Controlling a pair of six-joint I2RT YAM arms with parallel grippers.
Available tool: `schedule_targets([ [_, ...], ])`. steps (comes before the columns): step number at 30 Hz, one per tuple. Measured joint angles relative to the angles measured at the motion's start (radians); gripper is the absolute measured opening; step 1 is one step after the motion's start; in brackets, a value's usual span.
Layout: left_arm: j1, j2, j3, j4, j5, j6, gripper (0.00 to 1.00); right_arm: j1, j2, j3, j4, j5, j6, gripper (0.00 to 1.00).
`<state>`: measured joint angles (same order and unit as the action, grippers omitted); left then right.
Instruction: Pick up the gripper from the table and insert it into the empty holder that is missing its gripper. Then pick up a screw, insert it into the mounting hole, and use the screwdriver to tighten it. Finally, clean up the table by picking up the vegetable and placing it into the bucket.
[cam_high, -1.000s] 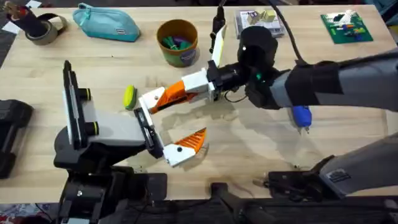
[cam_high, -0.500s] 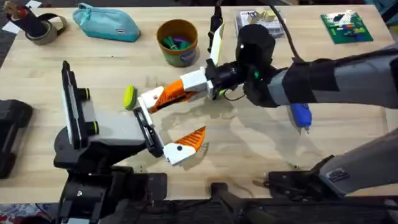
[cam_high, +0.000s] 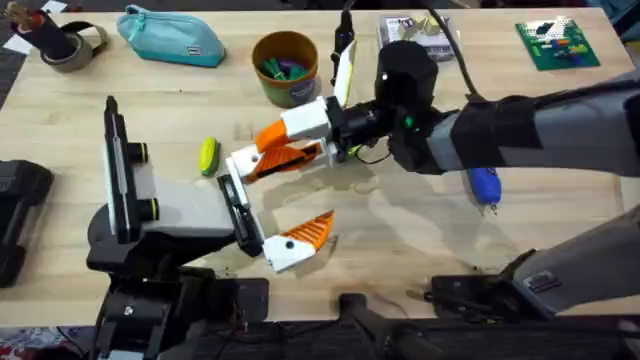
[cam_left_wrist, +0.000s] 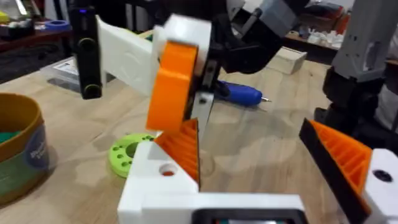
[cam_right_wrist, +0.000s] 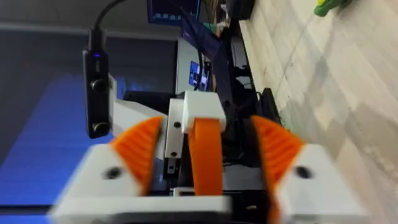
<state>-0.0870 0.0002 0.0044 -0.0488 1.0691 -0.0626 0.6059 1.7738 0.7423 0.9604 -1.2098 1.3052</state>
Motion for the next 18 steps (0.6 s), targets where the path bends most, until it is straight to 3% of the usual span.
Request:
schedule_targets([
  [1, -0.002, 0.0, 0.0, 0.0, 0.008, 0.0, 0.99, 0.004, 0.0, 0.001, 0.0, 0.001, -0.001, 0.903],
  [3, -0.002, 0.0, 0.0, 0.0, 0.017, 0.001, 0.99, 0.009, 0.0, 0.002, 0.0, 0.005, -0.001, 0.989],
  [18, -0.002, 0.0, 0.0, 0.0, 0.035, 0.001, 0.99, -0.052, 0.0, 0.002, 0.0, -0.008, 0.001, 0.996],
])
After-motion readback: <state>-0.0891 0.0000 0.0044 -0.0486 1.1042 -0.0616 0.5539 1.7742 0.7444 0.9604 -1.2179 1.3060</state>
